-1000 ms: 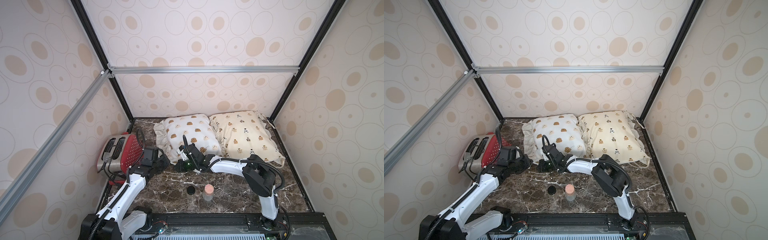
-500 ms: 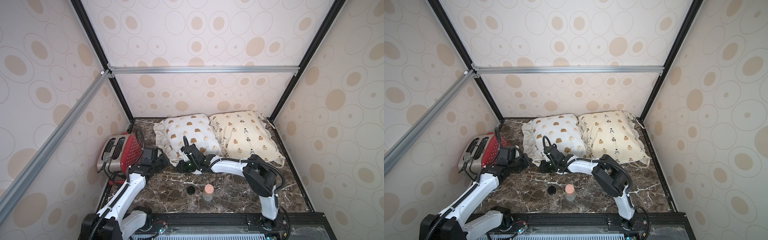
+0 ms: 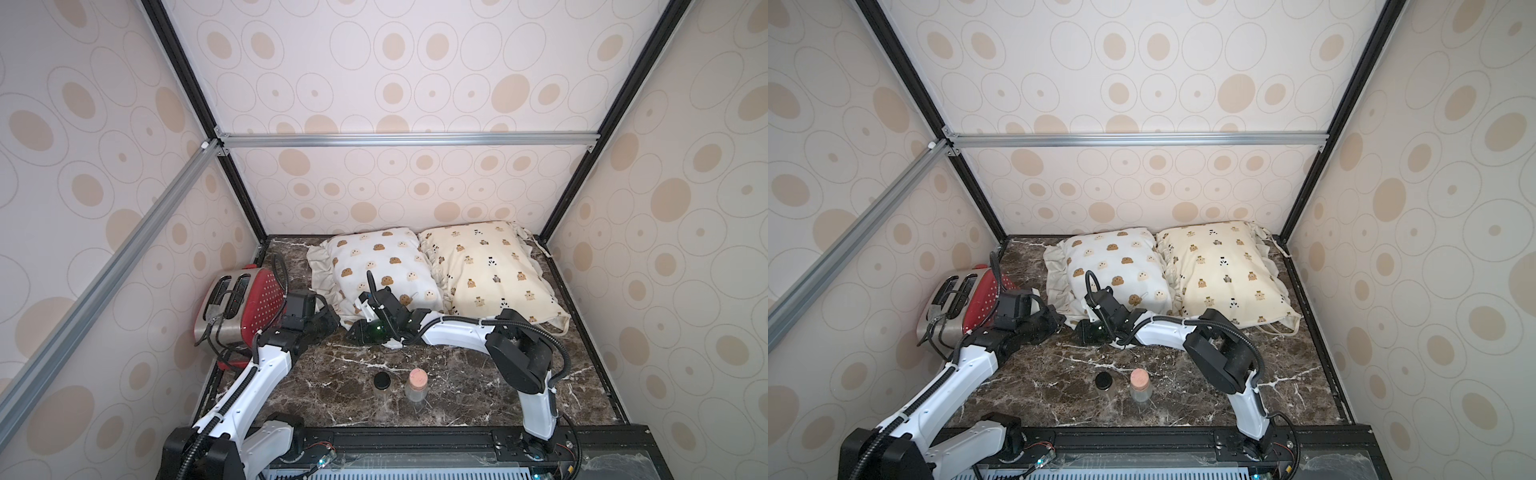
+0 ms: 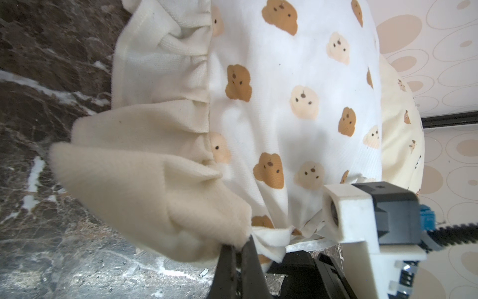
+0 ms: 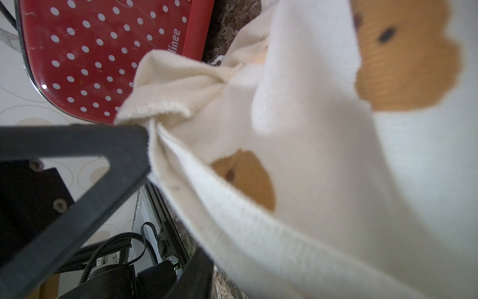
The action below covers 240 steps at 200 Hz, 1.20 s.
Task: Zip up pillowcases
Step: Zip the zipper on the pillowcase.
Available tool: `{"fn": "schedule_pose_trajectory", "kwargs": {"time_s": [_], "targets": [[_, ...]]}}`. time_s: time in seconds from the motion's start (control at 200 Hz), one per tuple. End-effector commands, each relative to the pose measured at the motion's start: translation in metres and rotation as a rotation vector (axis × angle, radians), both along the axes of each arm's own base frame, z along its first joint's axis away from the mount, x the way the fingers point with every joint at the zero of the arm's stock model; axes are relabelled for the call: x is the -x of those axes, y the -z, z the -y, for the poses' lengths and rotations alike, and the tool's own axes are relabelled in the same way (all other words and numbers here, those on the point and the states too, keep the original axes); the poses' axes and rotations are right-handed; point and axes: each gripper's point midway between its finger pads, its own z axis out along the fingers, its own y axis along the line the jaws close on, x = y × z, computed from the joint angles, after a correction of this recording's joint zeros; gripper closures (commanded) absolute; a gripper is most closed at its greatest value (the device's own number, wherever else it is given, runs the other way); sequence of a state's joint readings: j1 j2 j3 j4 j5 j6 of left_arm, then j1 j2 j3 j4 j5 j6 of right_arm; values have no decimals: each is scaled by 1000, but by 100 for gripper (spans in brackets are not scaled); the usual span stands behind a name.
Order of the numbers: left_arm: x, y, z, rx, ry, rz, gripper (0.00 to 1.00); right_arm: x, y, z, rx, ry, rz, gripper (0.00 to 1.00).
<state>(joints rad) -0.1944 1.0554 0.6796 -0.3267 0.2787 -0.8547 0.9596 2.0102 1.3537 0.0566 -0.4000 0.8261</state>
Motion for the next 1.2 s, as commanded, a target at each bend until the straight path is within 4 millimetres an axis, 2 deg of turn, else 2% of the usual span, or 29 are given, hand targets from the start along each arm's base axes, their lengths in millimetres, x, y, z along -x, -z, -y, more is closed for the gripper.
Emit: {"fn": "schedule_pose_trajectory", "kwargs": {"time_s": [0.0,0.21,0.456,1.197], "targets": [[-10,-21,3,2,21,58,100,-8,-11,-7,-34,10,17,65],[-10,-22,4,6,27,60,100,-11,-23,-14,-80,-7,42,66],[-10,-23,4,7,29,61,100,-15,-16,-12,-80,10,27,66],[-9,-23,11,16,40,63,100,-30,-20,-17,-97,43,38,81]]}}
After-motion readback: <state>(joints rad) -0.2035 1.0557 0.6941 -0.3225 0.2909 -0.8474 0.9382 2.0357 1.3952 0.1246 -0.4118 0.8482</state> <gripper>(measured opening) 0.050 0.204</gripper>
